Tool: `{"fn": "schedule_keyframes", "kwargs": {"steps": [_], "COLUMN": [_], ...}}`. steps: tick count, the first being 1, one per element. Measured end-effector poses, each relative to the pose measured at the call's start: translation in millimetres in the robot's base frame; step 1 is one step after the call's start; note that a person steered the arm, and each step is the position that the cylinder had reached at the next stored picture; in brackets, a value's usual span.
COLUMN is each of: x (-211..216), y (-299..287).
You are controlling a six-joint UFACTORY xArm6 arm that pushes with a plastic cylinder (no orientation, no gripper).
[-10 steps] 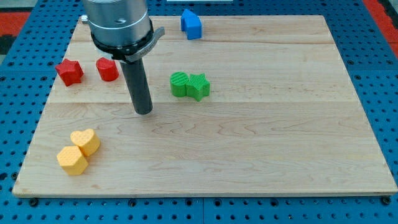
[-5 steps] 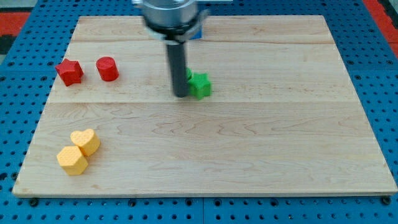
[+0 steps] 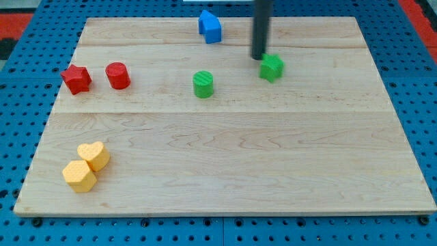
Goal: Move the green star towards the bottom right
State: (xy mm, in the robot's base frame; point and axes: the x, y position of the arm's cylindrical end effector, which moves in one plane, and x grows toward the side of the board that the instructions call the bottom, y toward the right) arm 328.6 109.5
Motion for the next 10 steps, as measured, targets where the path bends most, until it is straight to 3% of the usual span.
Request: {"fn": "schedule_keyframes", "kwargs": {"steps": [1,2,3,4,5,6,7,8,10], "x": [99,141,97,98,133,166,140,184,207], "y": [17,30,8,62,71,32,21,36,54]}}
